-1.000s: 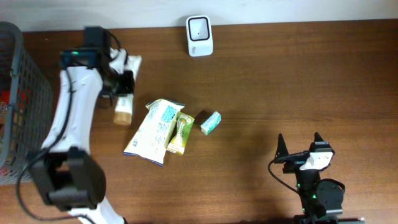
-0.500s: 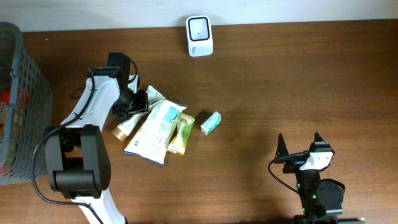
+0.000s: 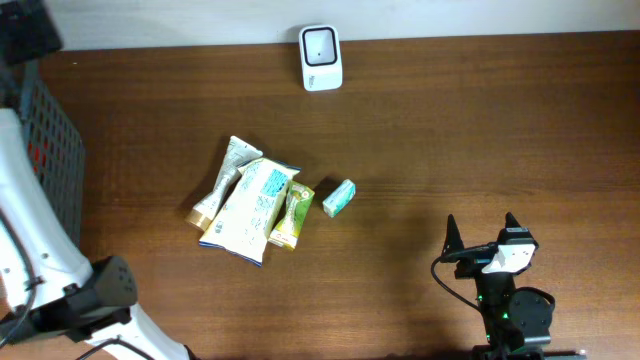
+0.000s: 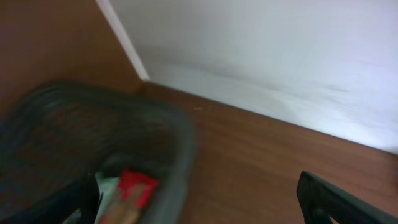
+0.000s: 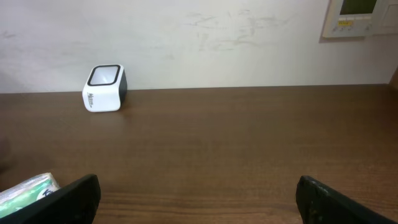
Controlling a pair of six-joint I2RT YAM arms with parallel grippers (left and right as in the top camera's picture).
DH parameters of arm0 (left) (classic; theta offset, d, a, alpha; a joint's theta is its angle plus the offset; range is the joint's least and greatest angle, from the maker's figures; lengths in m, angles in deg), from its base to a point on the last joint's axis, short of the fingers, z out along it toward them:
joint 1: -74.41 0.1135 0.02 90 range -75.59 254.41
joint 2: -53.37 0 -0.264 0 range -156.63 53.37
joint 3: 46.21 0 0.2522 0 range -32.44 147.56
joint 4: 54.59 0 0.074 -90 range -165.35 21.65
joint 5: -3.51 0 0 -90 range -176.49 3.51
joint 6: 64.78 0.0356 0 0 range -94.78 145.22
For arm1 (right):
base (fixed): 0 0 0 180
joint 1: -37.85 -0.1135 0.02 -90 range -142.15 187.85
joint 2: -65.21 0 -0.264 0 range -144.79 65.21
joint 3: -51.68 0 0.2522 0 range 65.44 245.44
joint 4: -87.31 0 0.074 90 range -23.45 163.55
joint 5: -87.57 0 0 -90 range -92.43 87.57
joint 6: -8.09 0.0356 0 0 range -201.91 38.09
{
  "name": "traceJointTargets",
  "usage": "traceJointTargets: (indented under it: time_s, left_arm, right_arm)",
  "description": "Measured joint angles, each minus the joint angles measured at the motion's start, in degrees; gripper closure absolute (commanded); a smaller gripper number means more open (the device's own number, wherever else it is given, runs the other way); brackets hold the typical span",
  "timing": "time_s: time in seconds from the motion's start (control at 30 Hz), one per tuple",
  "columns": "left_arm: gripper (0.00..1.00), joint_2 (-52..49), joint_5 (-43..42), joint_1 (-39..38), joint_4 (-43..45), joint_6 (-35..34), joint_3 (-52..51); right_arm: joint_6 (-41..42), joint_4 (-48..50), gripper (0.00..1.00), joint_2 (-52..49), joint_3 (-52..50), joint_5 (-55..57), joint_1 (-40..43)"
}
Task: Scan the item barcode
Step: 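Grasp spaghetti package from basket with left gripper, lay on table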
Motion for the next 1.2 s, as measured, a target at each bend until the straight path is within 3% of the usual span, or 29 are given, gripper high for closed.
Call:
traceJointTargets:
  time_s: [0.17, 0.43, 0.53, 0.7, 0.93, 0.97, 1.0, 1.07, 1.13, 1.17, 1.2]
  left_arm:
    - [0.0, -0.5, 2.4, 10.0, 0.0, -0.3, -0.2]
    - [0.0, -5.4, 2.4, 18.4, 3.7, 0.0, -13.9]
    - [0.0, -7.9, 0.5, 20.0, 6.1, 6.9, -19.6]
    - [0.01, -10.9, -1.1, 25.4, 11.8, 22.2, -38.2]
    - [0.05, -15.5, -2.6, 30.3, 15.3, 27.4, -42.1]
    - [0.16, -16.8, -2.4, 30.3, 15.7, 27.6, -42.1]
    - [0.34, -17.0, -2.2, 30.3, 15.8, 27.9, -42.1]
    - [0.82, -17.2, -2.1, 30.3, 15.7, 28.5, -41.9]
    - [0.91, -17.1, -3.8, 30.4, 15.1, 29.5, -41.1]
    - [1.0, -16.6, -4.9, 30.4, 15.1, 28.9, -40.6]
    - [1.0, -16.6, -5.6, 30.5, 15.1, 28.9, -40.6]
  right_arm:
    - [0.0, 0.0, 0.01, 0.0, 0.0, 0.0, 0.0]
    - [0.0, 0.0, 0.01, 0.0, 0.0, 0.0, 0.0]
    - [0.0, 0.0, 0.01, 0.0, 0.0, 0.0, 0.0]
    - [0.0, 0.0, 0.01, 0.0, 0.0, 0.0, 0.0]
    - [0.0, 0.0, 0.01, 0.0, 0.0, 0.0, 0.0]
    - [0.0, 0.0, 0.01, 0.0, 0.0, 0.0, 0.0]
    - [0.0, 0.0, 0.01, 0.0, 0.0, 0.0, 0.0]
    - [0.0, 0.0, 0.01, 0.0, 0.0, 0.0, 0.0]
    - [0.0, 0.0, 0.01, 0.0, 0.0, 0.0, 0.0]
    - [0.0, 0.0, 0.01, 0.0, 0.0, 0.0, 0.0]
    - [0.0, 0.0, 0.01, 0.0, 0.0, 0.0, 0.0]
